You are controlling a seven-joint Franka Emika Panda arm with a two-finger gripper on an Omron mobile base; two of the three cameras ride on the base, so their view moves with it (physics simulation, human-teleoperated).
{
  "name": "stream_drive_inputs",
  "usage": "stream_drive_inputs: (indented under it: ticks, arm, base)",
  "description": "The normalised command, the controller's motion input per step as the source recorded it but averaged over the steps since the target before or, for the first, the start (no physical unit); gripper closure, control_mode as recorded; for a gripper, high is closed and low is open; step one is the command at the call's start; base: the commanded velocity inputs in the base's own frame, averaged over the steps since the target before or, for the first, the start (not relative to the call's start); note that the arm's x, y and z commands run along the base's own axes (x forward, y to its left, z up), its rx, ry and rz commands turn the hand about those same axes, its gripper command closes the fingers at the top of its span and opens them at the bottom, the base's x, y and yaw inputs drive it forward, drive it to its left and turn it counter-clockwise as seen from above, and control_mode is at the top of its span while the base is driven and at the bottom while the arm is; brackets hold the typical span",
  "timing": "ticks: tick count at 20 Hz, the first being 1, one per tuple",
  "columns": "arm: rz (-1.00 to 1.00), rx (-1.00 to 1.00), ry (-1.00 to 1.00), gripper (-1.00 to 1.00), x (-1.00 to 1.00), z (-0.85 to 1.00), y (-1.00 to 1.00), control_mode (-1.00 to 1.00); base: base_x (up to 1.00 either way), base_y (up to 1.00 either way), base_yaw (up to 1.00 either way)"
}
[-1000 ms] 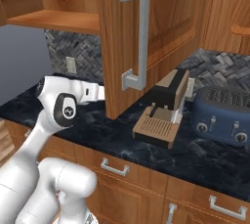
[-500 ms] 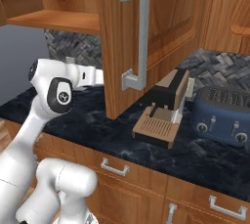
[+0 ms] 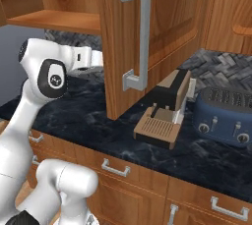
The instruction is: Move the bowls from the cabinet to the plates on the dining table.
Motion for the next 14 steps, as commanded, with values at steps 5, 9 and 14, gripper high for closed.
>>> stream_drive_inputs:
  ticks: [5, 9, 14]
  arm:
    - [0.00, -0.06, 0.00, -1.00, -0.05, 0.32, 0.08, -1.00]
    - [0.00, -0.04, 0.00, -1.00, -0.07, 0.36, 0.10, -1.00]
    - [0.00, -0.01, 0.00, -1.00, -0.03, 0.44, 0.02, -1.00]
  base:
    - [0.00, 0.00, 0.00]
    - [0.00, 0.00, 0.00]
    - [0.00, 0.00, 0.00]
